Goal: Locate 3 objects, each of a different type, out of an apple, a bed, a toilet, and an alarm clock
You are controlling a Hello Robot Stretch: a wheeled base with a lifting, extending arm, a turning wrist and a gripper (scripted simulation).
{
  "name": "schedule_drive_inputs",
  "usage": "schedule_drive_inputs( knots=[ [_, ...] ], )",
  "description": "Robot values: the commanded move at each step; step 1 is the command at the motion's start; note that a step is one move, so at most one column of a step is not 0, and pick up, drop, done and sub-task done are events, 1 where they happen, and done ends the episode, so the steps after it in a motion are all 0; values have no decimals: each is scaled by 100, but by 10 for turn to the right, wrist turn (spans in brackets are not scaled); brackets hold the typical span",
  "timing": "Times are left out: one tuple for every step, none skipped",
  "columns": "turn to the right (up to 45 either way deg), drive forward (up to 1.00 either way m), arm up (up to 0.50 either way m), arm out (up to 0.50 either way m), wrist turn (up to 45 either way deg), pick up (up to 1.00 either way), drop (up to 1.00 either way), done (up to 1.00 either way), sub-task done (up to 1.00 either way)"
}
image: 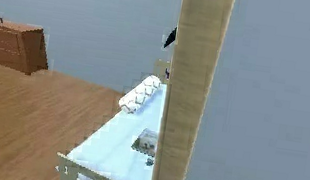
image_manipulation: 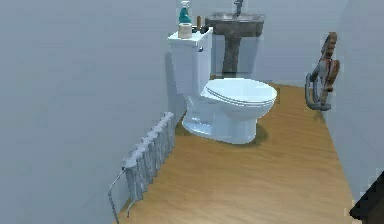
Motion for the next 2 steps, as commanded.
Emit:
schedule_drive_inputs(
  knots=[
    [0, 0, 0, 0, 0, 0, 0, 0, 100],
    [450, 0, 0, 0, 0, 0, 0, 0, 0]
  ],
)
